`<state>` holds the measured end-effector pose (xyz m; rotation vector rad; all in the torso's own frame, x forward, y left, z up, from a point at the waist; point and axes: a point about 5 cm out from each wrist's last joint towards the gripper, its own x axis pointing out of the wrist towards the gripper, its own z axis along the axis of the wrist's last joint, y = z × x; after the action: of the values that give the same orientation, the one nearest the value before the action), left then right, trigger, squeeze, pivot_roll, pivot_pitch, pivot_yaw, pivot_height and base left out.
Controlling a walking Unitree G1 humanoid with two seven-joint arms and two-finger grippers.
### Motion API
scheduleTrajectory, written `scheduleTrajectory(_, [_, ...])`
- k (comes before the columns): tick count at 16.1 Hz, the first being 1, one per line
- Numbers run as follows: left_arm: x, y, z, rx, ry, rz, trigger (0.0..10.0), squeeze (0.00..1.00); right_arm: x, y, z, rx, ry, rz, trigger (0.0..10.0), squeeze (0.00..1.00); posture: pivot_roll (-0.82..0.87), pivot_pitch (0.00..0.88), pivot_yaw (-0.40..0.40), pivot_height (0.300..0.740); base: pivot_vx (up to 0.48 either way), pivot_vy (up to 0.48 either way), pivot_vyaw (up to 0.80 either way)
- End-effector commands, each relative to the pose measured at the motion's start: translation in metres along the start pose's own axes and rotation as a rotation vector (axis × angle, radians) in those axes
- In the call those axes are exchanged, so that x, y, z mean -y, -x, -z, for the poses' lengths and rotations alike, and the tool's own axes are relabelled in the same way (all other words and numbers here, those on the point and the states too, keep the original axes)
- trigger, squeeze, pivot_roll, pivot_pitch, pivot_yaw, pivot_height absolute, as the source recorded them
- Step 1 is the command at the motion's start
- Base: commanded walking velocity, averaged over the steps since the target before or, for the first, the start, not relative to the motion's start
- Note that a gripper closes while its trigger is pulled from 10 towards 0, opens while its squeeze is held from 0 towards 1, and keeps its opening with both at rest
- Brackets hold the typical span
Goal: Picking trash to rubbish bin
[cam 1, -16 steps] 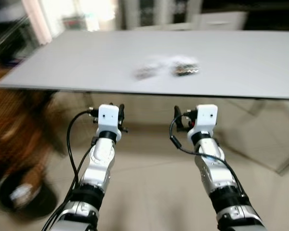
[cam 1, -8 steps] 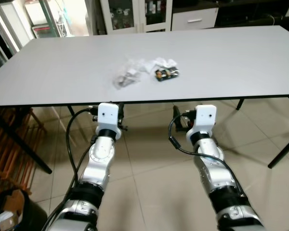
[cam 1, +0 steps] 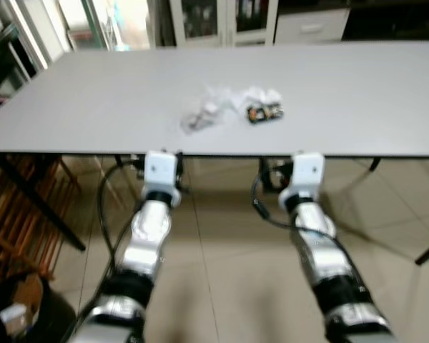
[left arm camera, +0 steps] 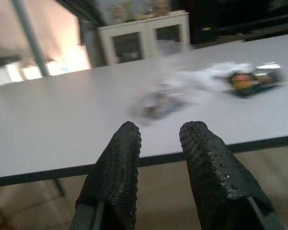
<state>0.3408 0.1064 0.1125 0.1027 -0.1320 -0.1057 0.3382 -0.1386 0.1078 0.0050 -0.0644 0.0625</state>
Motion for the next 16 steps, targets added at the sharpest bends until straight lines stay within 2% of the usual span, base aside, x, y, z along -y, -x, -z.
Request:
scheduleTrajectory(1, [-0.0038, -0.0024, -0.0036, 0.012, -0.022, -0.002, 10.0, 0.53, -0.0029, -0.0026, -0.0039, 0.014, -0.015, -0.003, 10.0, 0.0, -0.08, 0.045, 0.048, 0.74, 0.382, 0.0, 0.0])
scheduleTrajectory(2, [-0.0036, -0.0026, -0.0037, 0.012, -0.023, -0.001, 10.0, 1.0, -0.0031, -0.0028, -0.0038, 0.012, -0.015, -0.003, 10.0, 0.0, -0.07, 0.045, 0.048, 0.74, 0.42, 0.0, 0.0])
scheduleTrajectory(16, [0.0012, -0.0019, 0.0004, -0.011, -0.02, 0.029, 10.0, 1.0, -0.0054, -0.0025, -0.0009, -0.002, -0.018, -0.016, 10.0, 0.0, -0.07, 0.04, 0.05, 0.74, 0.0, 0.0, 0.0])
